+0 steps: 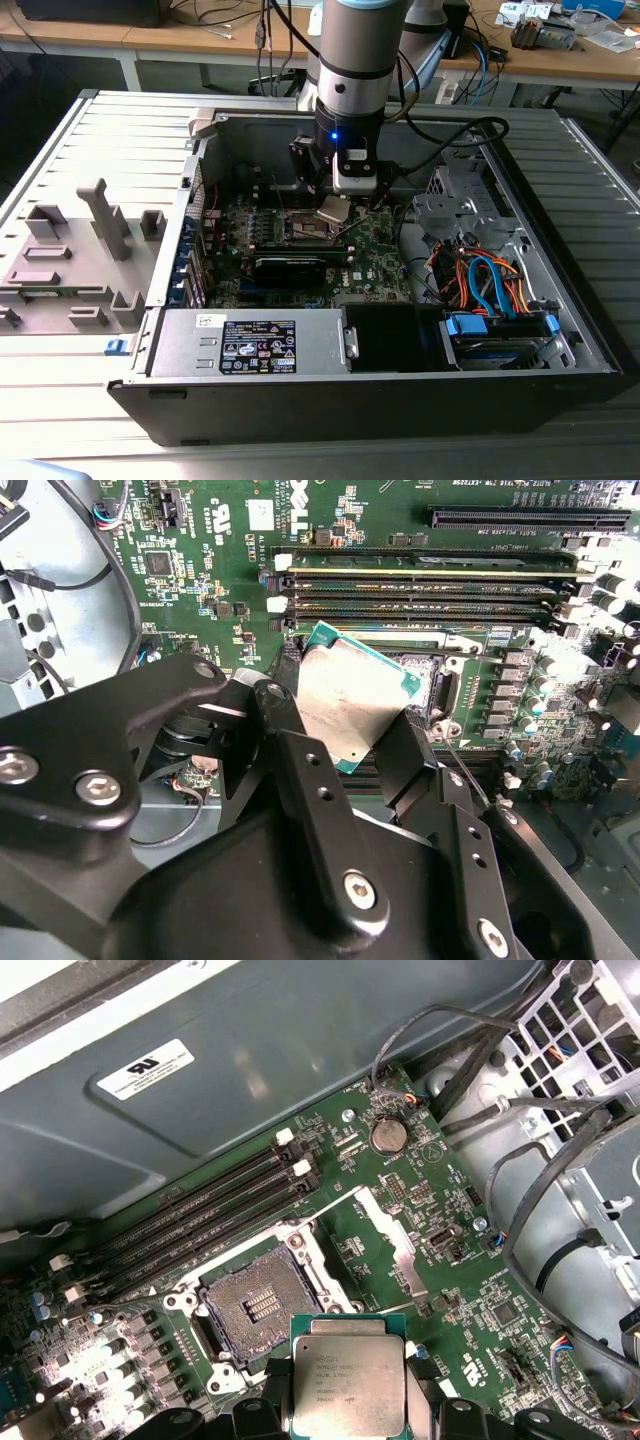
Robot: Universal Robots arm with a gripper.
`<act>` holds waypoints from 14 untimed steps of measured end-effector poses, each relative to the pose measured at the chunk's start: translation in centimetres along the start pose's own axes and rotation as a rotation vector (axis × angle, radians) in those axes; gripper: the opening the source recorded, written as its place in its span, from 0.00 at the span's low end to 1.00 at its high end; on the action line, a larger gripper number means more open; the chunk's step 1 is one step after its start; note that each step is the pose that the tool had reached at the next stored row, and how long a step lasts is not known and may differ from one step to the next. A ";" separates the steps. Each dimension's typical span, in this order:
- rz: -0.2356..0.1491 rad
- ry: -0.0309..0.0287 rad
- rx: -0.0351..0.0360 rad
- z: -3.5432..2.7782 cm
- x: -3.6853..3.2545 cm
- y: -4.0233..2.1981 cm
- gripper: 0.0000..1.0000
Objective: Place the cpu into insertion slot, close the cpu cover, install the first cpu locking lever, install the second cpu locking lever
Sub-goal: 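Place the cpu into insertion slot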
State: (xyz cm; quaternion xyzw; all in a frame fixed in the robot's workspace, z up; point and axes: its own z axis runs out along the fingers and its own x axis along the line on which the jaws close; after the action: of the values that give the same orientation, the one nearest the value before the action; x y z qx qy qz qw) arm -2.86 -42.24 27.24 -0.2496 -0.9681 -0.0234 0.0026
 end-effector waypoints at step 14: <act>0.007 -0.0003 -0.0002 0.00 0.00 0.00 0.55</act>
State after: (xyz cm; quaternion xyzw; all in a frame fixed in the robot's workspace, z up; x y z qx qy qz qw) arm -2.86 -42.24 27.24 -0.2532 -0.9671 -0.0234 0.0025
